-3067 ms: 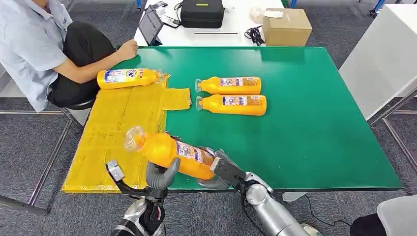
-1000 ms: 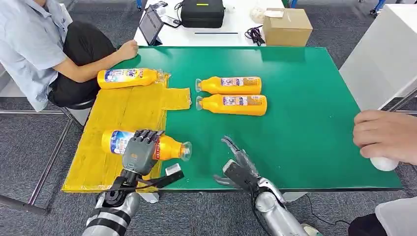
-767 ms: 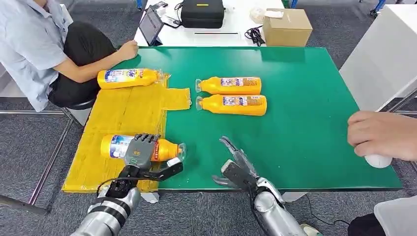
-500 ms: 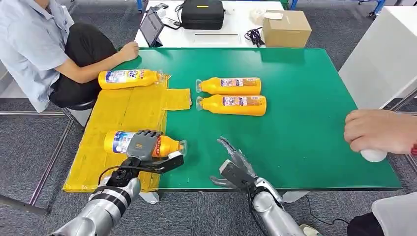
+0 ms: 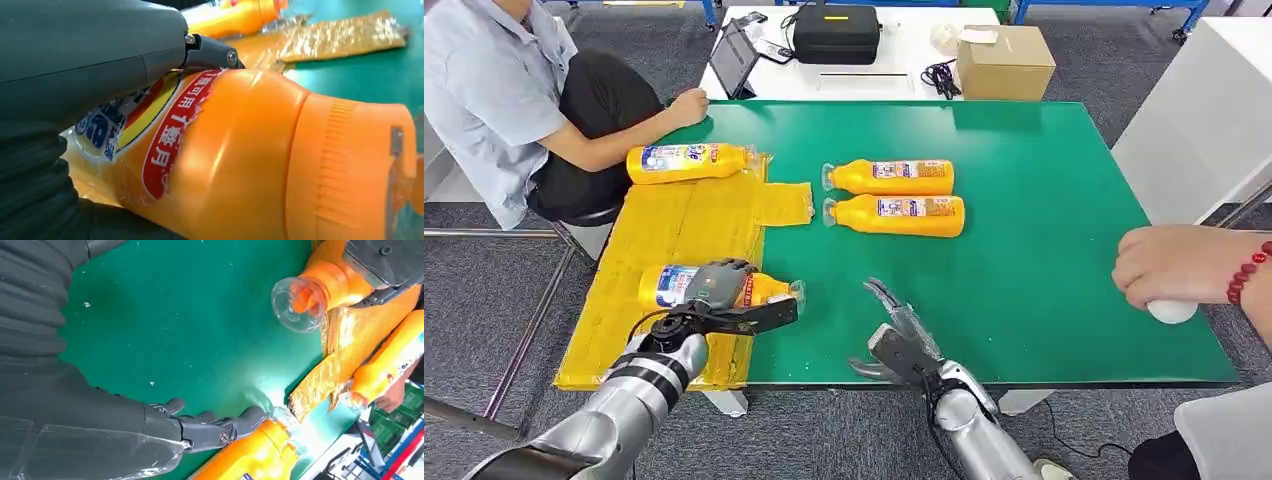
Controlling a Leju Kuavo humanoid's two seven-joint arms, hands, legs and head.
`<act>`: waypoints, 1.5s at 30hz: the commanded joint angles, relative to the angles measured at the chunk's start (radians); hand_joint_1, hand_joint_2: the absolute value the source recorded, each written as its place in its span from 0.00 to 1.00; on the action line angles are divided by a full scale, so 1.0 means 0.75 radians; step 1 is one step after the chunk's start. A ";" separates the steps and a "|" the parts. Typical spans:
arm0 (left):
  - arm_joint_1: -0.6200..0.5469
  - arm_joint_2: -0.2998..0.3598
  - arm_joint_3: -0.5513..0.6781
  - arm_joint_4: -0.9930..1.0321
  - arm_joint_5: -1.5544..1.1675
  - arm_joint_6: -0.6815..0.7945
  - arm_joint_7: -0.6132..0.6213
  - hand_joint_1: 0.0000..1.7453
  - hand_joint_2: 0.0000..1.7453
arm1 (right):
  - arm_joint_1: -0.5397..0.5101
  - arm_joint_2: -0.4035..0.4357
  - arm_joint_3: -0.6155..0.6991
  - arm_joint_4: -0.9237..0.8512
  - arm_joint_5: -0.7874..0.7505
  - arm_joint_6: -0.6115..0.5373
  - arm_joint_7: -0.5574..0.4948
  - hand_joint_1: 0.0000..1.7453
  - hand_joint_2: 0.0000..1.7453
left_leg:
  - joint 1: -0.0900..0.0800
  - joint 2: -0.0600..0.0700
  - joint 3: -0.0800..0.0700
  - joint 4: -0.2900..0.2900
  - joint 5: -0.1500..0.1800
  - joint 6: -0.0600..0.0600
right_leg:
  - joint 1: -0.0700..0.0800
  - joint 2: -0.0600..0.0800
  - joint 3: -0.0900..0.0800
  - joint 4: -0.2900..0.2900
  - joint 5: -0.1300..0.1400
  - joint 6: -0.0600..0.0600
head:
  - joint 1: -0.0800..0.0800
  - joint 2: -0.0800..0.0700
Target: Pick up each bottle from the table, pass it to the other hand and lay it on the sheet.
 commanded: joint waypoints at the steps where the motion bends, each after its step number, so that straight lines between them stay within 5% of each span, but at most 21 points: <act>1: 0.033 0.020 -0.027 0.144 0.016 -0.055 -0.004 0.26 1.00 | -0.055 0.014 -0.039 0.086 -0.002 0.008 0.001 0.00 1.00 | 0.000 0.005 0.003 -0.002 -0.001 -0.002 | 0.000 0.005 0.001 -0.002 0.001 -0.003 | 0.000 0.000; 4: 0.031 0.019 -0.022 0.153 0.037 -0.093 -0.017 0.25 1.00 | -0.059 0.015 -0.043 0.096 -0.002 0.011 -0.003 0.00 1.00 | 0.000 0.005 0.003 -0.002 -0.001 -0.002 | 0.000 0.004 0.001 -0.002 0.001 -0.002 | 0.000 0.000; 7: 0.037 0.021 -0.014 0.158 0.056 -0.111 -0.027 0.09 1.00 | -0.060 0.016 -0.047 0.105 -0.006 0.015 -0.007 0.00 1.00 | 0.000 0.005 0.002 -0.002 -0.001 -0.002 | 0.000 0.004 0.001 -0.001 0.001 -0.002 | 0.000 0.000; 12: 0.049 0.017 0.000 0.165 0.098 -0.163 -0.050 0.00 1.00 | -0.061 0.013 -0.056 0.121 -0.006 0.016 -0.015 0.00 1.00 | 0.001 0.007 0.004 -0.003 -0.001 -0.003 | 0.001 0.006 0.002 -0.003 0.001 -0.003 | 0.000 0.000; 24: 0.058 0.020 -0.004 0.164 0.183 -0.273 -0.105 0.00 1.00 | -0.084 0.019 -0.061 0.170 0.005 0.019 -0.027 0.00 1.00 | 0.000 0.007 0.006 -0.004 -0.001 -0.003 | 0.001 0.007 0.004 -0.004 0.002 -0.003 | 0.000 0.000; 45: 0.061 -0.051 -0.191 0.017 0.224 -0.037 -0.162 0.00 1.00 | -0.031 0.003 -0.100 0.112 0.010 0.010 -0.027 0.00 1.00 | 0.001 -0.002 0.005 -0.002 0.000 -0.003 | 0.001 -0.002 0.006 -0.003 0.000 -0.003 | 0.000 0.000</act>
